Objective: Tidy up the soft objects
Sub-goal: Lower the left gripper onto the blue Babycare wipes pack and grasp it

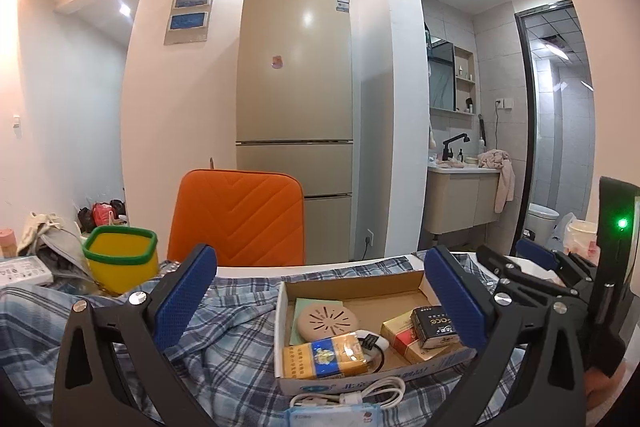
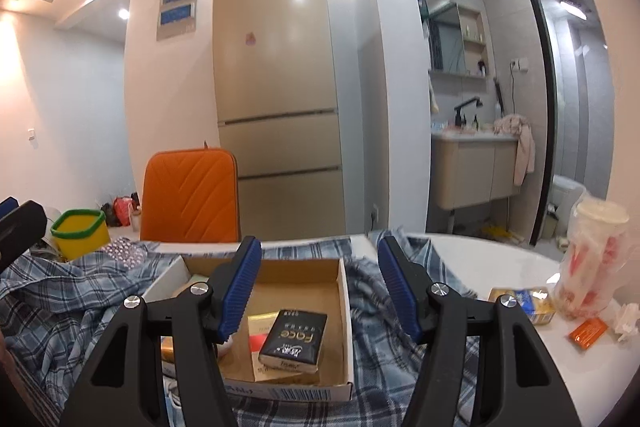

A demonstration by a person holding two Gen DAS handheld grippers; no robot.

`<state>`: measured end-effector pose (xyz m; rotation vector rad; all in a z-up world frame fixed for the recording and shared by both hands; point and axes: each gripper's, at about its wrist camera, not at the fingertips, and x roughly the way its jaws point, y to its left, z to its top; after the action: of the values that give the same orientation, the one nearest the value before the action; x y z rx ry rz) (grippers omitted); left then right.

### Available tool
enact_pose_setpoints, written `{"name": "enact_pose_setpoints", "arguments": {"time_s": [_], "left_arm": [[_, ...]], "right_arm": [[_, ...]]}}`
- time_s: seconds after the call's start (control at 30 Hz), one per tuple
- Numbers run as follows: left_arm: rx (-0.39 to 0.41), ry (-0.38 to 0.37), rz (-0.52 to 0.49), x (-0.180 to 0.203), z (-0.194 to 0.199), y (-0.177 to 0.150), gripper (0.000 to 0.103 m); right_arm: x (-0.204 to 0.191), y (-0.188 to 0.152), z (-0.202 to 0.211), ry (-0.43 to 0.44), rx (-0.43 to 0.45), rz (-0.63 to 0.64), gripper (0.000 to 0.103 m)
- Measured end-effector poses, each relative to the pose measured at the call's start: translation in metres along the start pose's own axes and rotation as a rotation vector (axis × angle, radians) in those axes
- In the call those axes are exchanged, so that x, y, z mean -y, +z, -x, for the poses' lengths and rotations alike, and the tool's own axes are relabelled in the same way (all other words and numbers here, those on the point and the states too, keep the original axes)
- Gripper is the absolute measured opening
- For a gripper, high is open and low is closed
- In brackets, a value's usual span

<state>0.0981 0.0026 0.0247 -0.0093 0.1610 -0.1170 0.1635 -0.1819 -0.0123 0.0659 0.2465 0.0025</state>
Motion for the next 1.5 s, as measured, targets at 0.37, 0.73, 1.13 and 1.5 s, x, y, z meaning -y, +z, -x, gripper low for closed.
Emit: {"name": "enact_pose_setpoints", "arguments": {"time_s": [0.37,0.73,1.13,1.5], "left_arm": [[-0.069,0.051,-0.001,-0.026,0.016,-0.026,0.103],[-0.318,-0.004,-0.150,0.003,-0.018,-0.058,0.103],[-0.657,-0.126,-0.163,0.015,-0.063,-0.092,0.103],[-0.792,-0.124,-0.127,0.009,-0.082,-0.110,0.089]], "right_arm": [[-0.015,0.004,0.011,0.112,-0.067,0.060,0.063],[-0.025,-0.012,-0.006,0.171,-0.185,0.061,0.063],[-0.027,-0.019,-0.017,0.172,-0.240,0.068,0.063],[-0.029,-0.025,-0.027,0.187,-0.294,0.076,0.063]]}}
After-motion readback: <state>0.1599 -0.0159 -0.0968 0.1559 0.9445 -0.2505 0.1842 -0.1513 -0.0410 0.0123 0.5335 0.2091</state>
